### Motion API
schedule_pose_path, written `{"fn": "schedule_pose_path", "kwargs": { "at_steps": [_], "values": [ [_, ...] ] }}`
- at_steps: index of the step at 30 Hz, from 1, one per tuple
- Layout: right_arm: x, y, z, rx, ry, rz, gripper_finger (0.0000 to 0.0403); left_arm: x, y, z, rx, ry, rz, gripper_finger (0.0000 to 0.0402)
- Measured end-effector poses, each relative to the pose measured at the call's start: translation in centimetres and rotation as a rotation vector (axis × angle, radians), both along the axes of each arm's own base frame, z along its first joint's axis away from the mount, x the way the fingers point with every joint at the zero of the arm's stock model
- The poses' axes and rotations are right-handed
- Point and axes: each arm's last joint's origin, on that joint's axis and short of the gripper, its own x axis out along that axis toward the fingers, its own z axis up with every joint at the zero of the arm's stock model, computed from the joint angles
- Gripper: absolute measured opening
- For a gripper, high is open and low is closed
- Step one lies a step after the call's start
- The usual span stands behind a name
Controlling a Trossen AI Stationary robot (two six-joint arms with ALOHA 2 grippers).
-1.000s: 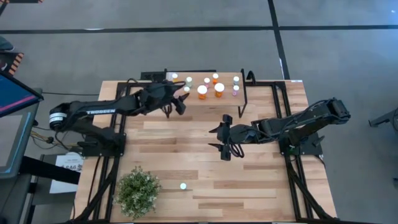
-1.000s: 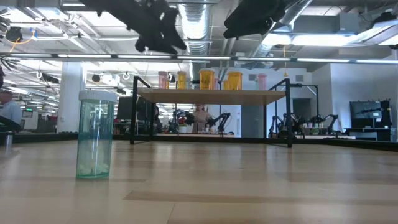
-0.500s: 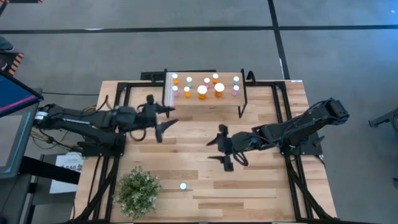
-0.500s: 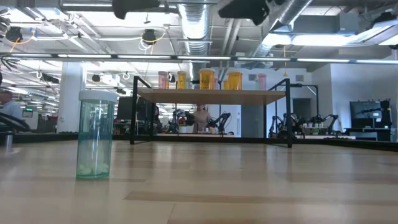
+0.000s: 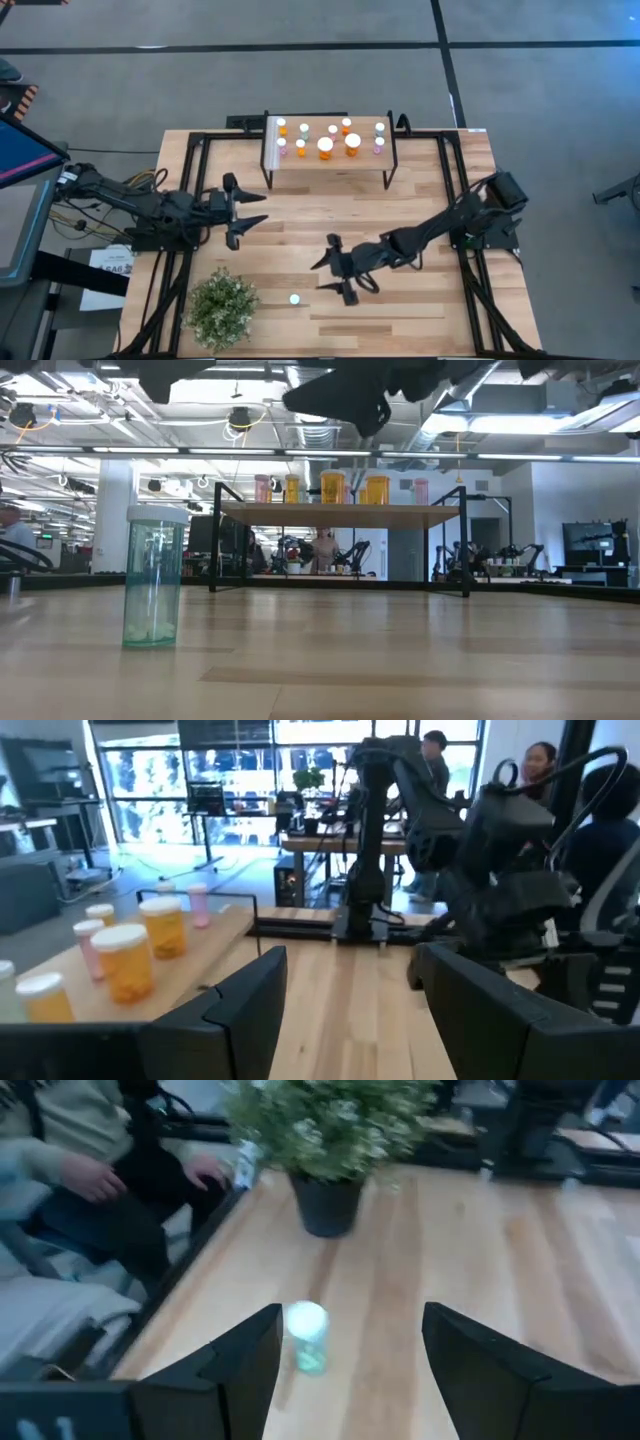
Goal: Pick and place medicine bottles onto shelf by color
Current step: Put the blue pill bottle on the shelf
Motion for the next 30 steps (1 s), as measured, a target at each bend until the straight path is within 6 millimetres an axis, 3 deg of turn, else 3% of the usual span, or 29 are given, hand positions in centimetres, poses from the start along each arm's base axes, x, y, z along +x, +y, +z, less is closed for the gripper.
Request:
{"fn": "schedule_pose_path", "kwargs": {
  "at_steps": [3,10,16,30],
  "values": [
    [0.8,0.8,-1.4,0.040,-0.027,0.012,0.0264,-0.2,-0.1,-0.8,0.002,0.001,-0.002,0.0219],
    [2.8,1.9,-3.9,0.148,-0.054,0.005,0.0265,-0.4,-0.1,-0.5,-0.005,-0.021,0.003,0.0219],
    [4.4,2.6,-6.4,0.122,0.005,0.006,0.0265,-0.4,-0.1,-0.5,-0.010,-0.020,0.003,0.0219],
    [5.3,3.1,-6.8,0.112,0.034,0.029,0.0275,-0.4,-0.1,-0.7,-0.015,-0.005,0.004,0.0219]
  ]
}}
